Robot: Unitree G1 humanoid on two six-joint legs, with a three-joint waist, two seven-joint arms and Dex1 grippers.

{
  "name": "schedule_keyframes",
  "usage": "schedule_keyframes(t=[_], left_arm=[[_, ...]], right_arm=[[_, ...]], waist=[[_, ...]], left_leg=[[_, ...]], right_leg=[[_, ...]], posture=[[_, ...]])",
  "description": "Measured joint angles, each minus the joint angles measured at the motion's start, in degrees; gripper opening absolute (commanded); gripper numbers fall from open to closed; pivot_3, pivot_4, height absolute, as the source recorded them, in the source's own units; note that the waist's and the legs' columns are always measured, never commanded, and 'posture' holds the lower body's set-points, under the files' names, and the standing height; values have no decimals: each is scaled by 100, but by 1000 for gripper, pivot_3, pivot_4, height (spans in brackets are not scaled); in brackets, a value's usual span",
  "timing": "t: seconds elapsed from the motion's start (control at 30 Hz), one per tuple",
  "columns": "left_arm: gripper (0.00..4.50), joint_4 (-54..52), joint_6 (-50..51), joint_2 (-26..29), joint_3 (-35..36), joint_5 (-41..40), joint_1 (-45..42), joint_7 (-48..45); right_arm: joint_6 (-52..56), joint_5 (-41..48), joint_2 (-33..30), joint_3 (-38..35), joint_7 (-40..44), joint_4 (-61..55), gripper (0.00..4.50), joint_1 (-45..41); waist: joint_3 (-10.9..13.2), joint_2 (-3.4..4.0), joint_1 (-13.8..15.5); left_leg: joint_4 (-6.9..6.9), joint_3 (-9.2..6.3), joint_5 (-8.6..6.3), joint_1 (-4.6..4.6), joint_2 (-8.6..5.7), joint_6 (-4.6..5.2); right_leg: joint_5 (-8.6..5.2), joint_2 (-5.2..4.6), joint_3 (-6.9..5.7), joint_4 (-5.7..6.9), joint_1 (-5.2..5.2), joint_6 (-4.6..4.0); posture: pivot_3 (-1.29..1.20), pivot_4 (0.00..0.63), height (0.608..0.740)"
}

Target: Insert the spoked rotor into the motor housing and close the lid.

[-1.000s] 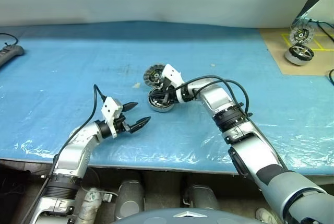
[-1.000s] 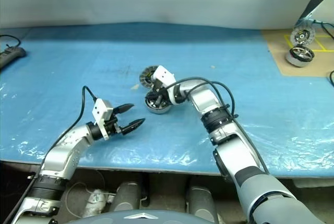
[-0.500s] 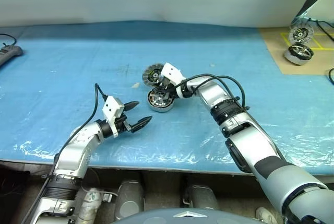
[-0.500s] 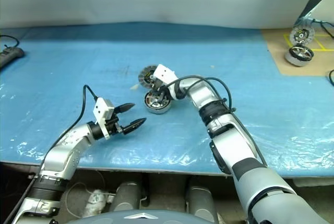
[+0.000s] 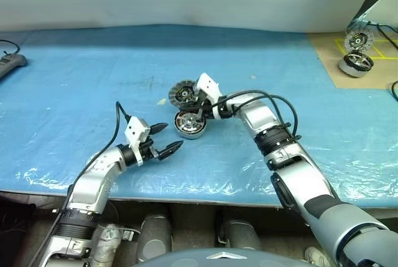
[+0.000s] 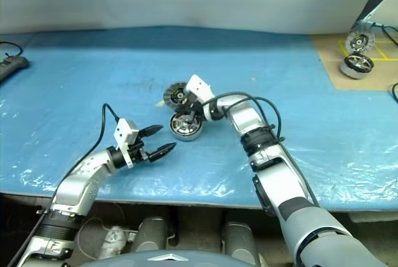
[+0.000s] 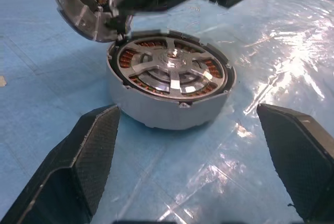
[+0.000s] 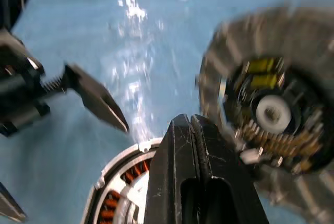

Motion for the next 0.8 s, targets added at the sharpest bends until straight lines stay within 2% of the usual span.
schedule_keyframes(t=[0.1, 0.2, 0.27, 0.3, 0.4, 0.47, 0.57, 0.7, 0.73, 0.8], left_arm=[[4500, 12, 122, -37, 123, -140, -96, 88], [4500, 225, 159, -40, 376, -228, -293, 172], [4106, 500, 160, -49, 535, -299, -505, 230], [4106, 769, 172, -49, 674, -348, -688, 275], [3344, 1725, 143, 1, 1045, -385, -1293, 369], [2628, 2341, -19, 27, 1135, -369, -1670, 286], [1505, 3587, -409, 22, 1181, -257, -2425, 54], [177, 4913, -1014, -62, 1206, -71, -3333, -267], [37, 5288, -1169, -126, 1208, 1, -3612, -317], [37, 5868, -1358, -253, 1196, 148, -4036, -348]], right_arm=[[439, 307, -202, -203, 12, -828, 18, 312], [953, 530, -539, -208, 72, -1711, 18, 1025], [1229, 619, -790, -201, 50, -2242, 0, 1512], [1372, 632, -940, -207, -13, -2529, 0, 1791], [1715, 685, -1096, -347, -335, -2938, 0, 2282], [1901, 809, -1075, -523, -568, -3094, 0, 2466], [2367, 1231, -706, -1007, -1040, -3312, 0, 2591], [2588, 1412, -653, -1163, -1408, -3450, 0, 2638], [2609, 1418, -686, -1145, -1471, -3488, 0, 2679], [2625, 1425, -732, -1088, -1509, -3562, 0, 2754]], waist=[[0, -2, 21], [0, -3, 37], [1, -3, 45], [1, -3, 45], [1, -4, 16], [1, -4, 10], [1, -5, 28], [2, -7, 78], [2, -7, 99], [2, -8, 156]], left_leg=[[-1, 0, 0, 1, 0, -1], [0, -1, 0, 0, -2, -1], [0, -2, 0, 1, -3, -1], [0, -2, 0, 3, -3, -1], [1, -3, 2, 11, -7, -3], [0, -4, 2, 14, -9, -4], [-3, -5, 3, 9, -9, -5], [-3, -6, 15, -3, -14, -24], [-3, -7, 15, -6, -13, -25], [-5, -9, 15, -8, -13, -25]], right_leg=[[0, 0, -2, -3, 3, 0], [1, 0, -2, -7, 6, 1], [1, -1, -2, -7, 6, 2], [1, 0, -2, -6, 7, 2], [1, 0, 2, -1, 9, 3], [2, 0, 5, -2, 10, 4], [1, 0, 3, -5, 6, 4], [2, -3, -1, -15, 6, 4], [2, -3, -3, -18, 6, 5], [2, -3, -5, -20, 6, 5]], posture=[[0, 150, 740], [0, 150, 740], [0, 150, 740], [0, 150, 740], [0, 150, 740], [0, 150, 740], [0, 150, 740], [0, 150, 740], [0, 150, 740], [0, 150, 740]])
